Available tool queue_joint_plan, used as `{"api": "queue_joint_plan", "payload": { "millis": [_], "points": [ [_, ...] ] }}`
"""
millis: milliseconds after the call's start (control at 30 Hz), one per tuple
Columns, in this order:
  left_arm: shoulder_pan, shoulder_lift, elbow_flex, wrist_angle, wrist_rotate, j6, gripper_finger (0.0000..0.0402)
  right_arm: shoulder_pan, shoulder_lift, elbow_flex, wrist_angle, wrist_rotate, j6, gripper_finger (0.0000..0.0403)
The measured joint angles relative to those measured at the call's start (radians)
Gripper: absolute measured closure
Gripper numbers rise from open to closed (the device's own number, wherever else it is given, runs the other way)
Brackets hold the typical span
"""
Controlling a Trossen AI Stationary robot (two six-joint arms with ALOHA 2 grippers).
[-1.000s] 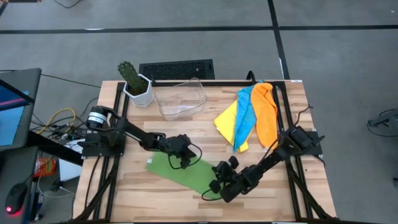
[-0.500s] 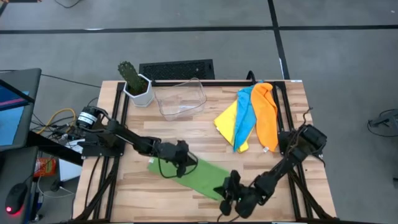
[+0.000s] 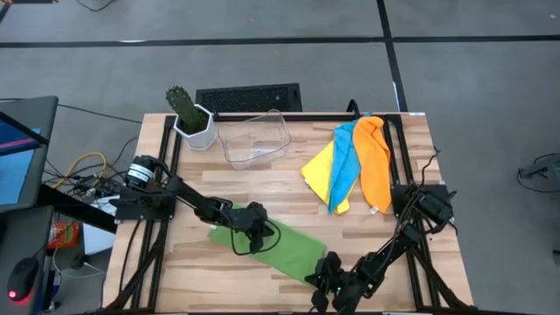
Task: Fold microfiber towels
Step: Fold the green microfiber cloth
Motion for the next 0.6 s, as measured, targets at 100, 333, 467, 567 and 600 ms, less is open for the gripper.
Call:
{"api": "queue_joint_plan", "payload": {
  "millis": [100,333,467,567,600],
  "points": [
    [0.004,0.007,0.001,0.005,0.009,0.005,0.0401,-0.011,-0.025,-0.003,-0.005,-0.026,-0.004,0.0383],
    [0.026,-0.085,-0.005,-0.022,0.032,0.013,0.0401,-0.031,-0.222,-0.003,-0.140,-0.010,-0.078,0.0370],
    [0.049,-0.124,-0.004,-0.035,0.029,0.018,0.0401,-0.081,-0.349,-0.004,-0.399,-0.045,-0.031,0.0361],
    [0.058,-0.151,-0.004,-0.031,0.035,0.020,0.0401,-0.131,-0.418,-0.004,-0.563,-0.115,-0.077,0.0333],
    [0.059,-0.158,-0.004,-0.040,0.035,0.025,0.0401,-0.149,-0.432,-0.004,-0.600,-0.137,-0.103,0.0320]
  ]
}}
